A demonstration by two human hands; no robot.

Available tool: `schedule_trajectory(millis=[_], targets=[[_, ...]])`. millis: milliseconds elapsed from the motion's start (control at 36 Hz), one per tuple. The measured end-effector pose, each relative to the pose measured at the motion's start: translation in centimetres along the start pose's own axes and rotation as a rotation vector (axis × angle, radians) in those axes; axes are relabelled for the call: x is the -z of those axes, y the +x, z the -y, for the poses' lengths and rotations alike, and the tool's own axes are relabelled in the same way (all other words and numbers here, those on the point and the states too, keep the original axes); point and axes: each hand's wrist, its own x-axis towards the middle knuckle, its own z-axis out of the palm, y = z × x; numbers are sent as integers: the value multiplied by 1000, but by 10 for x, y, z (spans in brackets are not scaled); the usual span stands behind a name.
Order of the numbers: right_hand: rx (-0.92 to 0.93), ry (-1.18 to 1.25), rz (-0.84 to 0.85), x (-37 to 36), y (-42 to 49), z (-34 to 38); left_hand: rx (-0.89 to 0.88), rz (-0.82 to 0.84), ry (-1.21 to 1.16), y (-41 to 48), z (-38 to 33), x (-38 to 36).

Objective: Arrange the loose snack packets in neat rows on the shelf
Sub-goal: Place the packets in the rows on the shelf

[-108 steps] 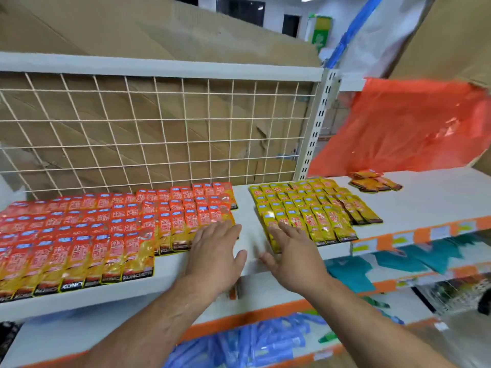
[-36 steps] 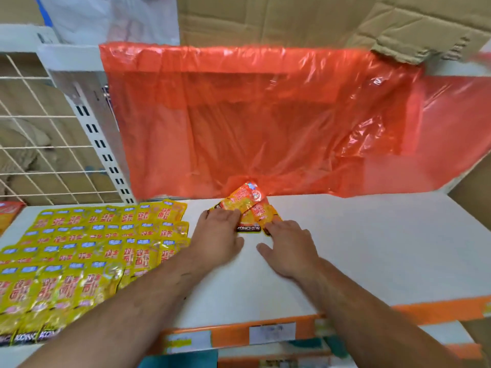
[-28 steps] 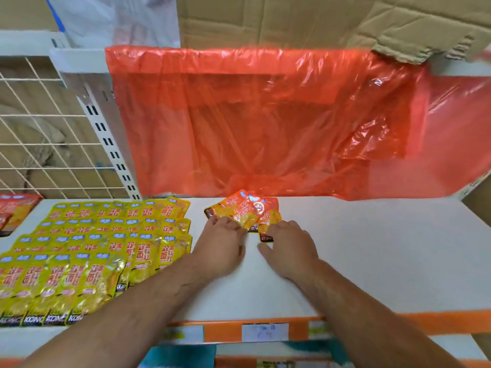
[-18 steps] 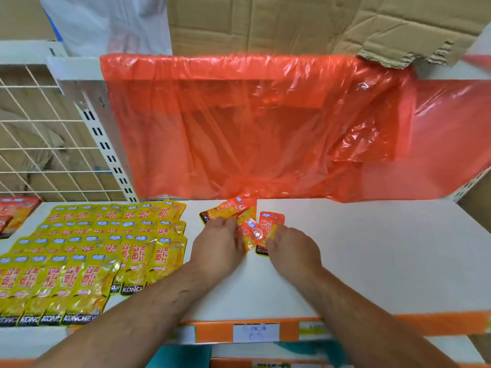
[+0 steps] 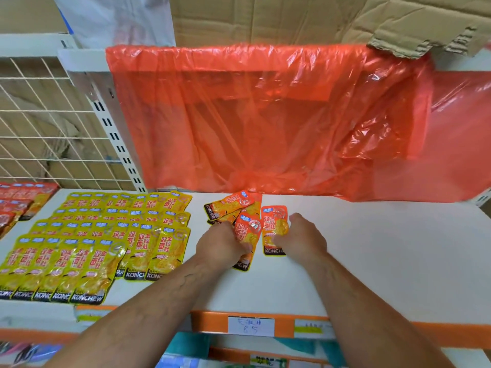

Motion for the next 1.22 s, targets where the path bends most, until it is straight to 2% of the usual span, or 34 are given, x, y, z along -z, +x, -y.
schedule_trajectory(millis=[194,278,389,528,944,1222], targets=[[-5,133,52,5,4,-7,76,-24,-180,-5,6,7],[-3,381,80,11,3,-11,136,-21,-323,-2,10,10],[-17,753,258,18,-6,-13,198,18,-565,-5,14,13],[81,745,366,9,-24,10,210,62,-718,-17,17,22],[133,684,372,-29,-56,89,183,-33,-764,-45,89,75],[92,790,293,-70,-92,157,89,-88,-740,-59,172,128]])
